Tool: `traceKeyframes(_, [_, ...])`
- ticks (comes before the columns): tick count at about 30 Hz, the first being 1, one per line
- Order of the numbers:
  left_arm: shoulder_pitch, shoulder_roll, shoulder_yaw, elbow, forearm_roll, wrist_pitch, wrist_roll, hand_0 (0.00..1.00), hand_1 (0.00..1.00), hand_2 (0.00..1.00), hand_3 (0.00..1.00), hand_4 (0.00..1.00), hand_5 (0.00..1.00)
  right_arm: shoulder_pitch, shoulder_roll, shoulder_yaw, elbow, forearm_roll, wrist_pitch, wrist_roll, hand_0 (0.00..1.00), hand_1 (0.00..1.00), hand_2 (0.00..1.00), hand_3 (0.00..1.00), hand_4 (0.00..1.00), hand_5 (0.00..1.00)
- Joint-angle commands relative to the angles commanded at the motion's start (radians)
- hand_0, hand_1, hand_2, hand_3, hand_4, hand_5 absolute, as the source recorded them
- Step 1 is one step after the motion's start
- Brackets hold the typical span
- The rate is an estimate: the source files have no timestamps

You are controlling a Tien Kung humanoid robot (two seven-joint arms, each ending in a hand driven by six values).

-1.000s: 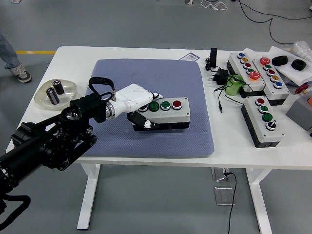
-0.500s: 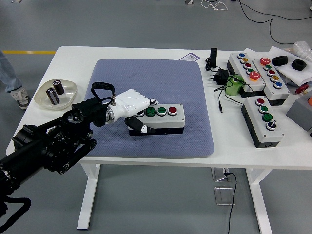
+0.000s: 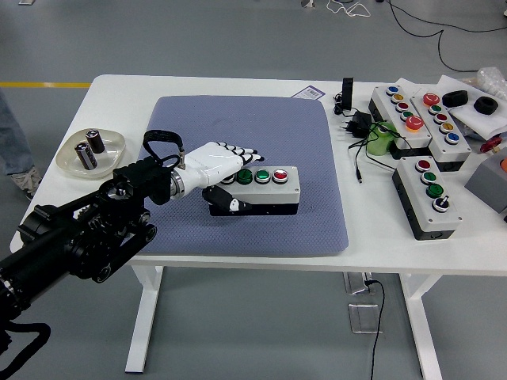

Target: Pick up the button,place it on the desk,press the button,press the button

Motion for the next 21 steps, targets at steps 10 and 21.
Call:
traceKeyframes(10, [0.08, 0.025, -0.19, -0.211, -0.02, -0.084, 0.025, 0.987, 0.998, 0.998, 0.998, 0.998, 0.37, 0.003, 0.0, 0.015, 0.001, -0.01, 0.0, 0.001, 0.629, 0.549, 0.582, 0.635, 0.221, 0.262])
traceKeyframes(21, [0.1, 0.044, -0.263, -0.533, 0.048, -0.19, 0.215, 0.128, 0.186, 0.214, 0.924, 0.617, 0.002, 0.008, 0.0, 0.004, -0.001, -0.007, 0.0, -0.001, 0.63, 0.548, 0.582, 0.636, 0.222, 0.264])
